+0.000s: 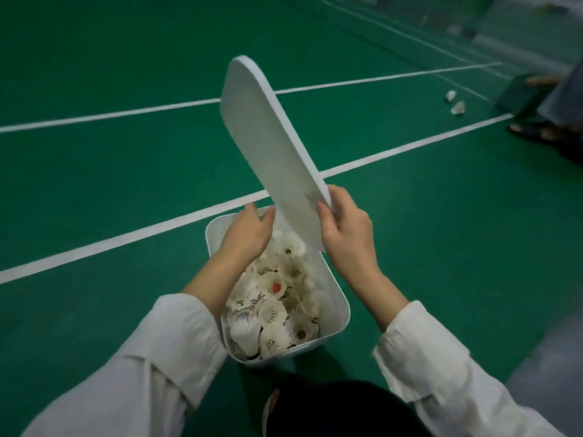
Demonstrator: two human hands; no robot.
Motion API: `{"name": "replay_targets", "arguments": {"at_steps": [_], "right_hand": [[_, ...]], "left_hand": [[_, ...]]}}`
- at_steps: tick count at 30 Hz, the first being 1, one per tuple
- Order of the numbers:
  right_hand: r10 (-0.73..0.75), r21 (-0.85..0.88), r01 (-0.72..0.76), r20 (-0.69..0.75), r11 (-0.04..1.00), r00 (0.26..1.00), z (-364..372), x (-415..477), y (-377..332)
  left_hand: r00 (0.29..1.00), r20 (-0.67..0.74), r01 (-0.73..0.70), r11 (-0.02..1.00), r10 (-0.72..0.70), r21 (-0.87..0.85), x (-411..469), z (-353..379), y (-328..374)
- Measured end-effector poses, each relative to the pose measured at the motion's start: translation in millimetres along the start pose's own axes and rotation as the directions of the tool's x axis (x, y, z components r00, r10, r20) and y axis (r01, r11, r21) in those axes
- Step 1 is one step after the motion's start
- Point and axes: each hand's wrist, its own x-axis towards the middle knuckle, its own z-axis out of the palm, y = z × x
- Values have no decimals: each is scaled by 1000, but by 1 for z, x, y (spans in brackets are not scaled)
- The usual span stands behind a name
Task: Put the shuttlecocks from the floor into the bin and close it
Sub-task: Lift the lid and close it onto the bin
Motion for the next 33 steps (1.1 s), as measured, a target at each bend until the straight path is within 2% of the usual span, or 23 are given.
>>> {"name": "replay_targets", "arguments": {"at_steps": [2,5,8,10,11,15,18,22,27,33], "right_hand": [[80,220,-77,-5,972,997,-3,-5,-14],[202,503,-209,69,838,977,-7,-6,-22],[380,575,-465,271,673,884,-2,-9,-10],[471,584,-566,325,582,820,3,-14,8],[501,572,-587,322,573,803,7,-19,19],[512,396,-612,336,685,791,20,-38,65],[506,347,-608,344,714,791,27,-43,88],[483,305,-590,360,747,798,31,-41,106],[500,305,-612,372,730,782,42,-43,132],[517,299,-643,404,705,755,60,-48,148]], "left_hand": [[997,-75,20,999,-22,-29,-9,-16,-18],[983,-179,23,987,-51,-158,-23,-33,-39],[956,-215,117,931,-200,-344,-34,-39,-61],[944,-223,132,898,-243,-419,-47,-38,-74],[944,-211,135,882,-253,-452,-55,-36,-80],[962,-144,118,828,-233,-548,-76,-11,-99],[965,-107,131,795,-238,-592,-81,14,-106],[955,-129,125,756,-267,-642,-84,35,-104],[960,-138,90,739,-242,-668,-81,47,-107],[950,-89,180,758,-299,-627,-75,58,-122]]}}
